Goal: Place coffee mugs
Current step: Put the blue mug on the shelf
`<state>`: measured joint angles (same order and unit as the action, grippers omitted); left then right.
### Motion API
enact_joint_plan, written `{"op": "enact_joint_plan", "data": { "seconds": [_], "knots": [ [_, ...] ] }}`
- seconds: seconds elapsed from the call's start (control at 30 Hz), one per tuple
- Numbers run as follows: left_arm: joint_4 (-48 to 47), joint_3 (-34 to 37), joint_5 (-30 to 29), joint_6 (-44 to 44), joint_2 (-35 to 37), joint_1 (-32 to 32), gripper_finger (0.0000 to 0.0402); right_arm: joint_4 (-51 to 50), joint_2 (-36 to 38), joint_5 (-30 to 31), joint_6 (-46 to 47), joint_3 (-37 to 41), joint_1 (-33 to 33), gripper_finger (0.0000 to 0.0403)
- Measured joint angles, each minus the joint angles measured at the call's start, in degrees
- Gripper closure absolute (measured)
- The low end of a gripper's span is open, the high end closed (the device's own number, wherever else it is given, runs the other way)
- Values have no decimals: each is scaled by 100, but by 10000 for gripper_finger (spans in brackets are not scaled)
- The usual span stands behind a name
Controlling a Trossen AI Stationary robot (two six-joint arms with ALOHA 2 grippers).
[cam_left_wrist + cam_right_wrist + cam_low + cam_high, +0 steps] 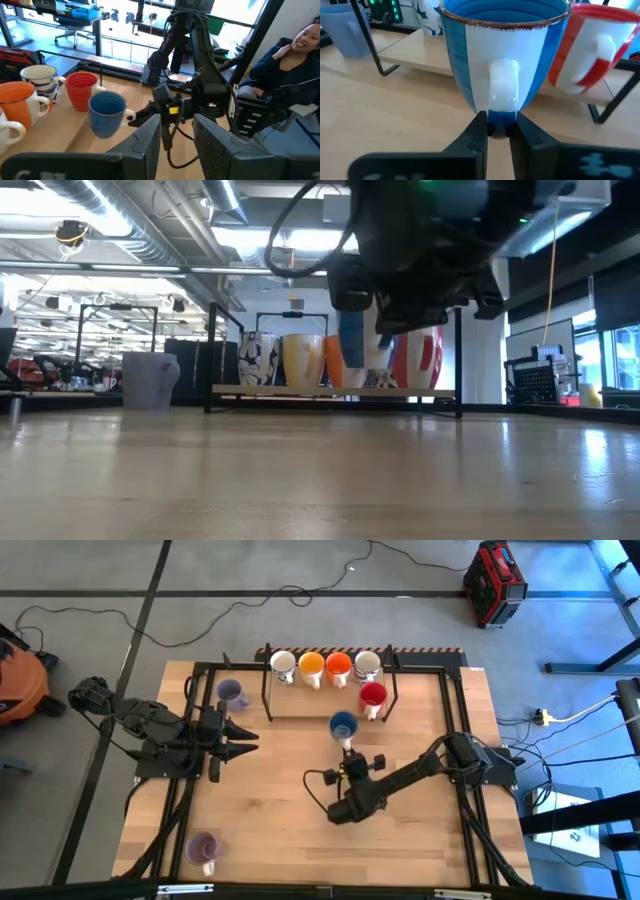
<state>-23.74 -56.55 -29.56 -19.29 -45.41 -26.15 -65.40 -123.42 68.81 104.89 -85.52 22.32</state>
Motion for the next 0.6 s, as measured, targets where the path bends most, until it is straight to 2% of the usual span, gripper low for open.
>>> {"op": "enact_joint_plan", "data": {
  "seconds": [0.17, 0.4, 0.6],
  "knots": [
    [0, 0, -37, 2, 0, 2, 292, 86, 149, -306, -212, -2, -331, 372],
    [19, 0, -137, 46, 0, 2, 292, 499, 188, -236, -462, -2, -761, 372],
    [19, 0, -136, 48, -2, 2, 292, 810, 188, -403, -773, -2, -1103, 372]
  ]
}}
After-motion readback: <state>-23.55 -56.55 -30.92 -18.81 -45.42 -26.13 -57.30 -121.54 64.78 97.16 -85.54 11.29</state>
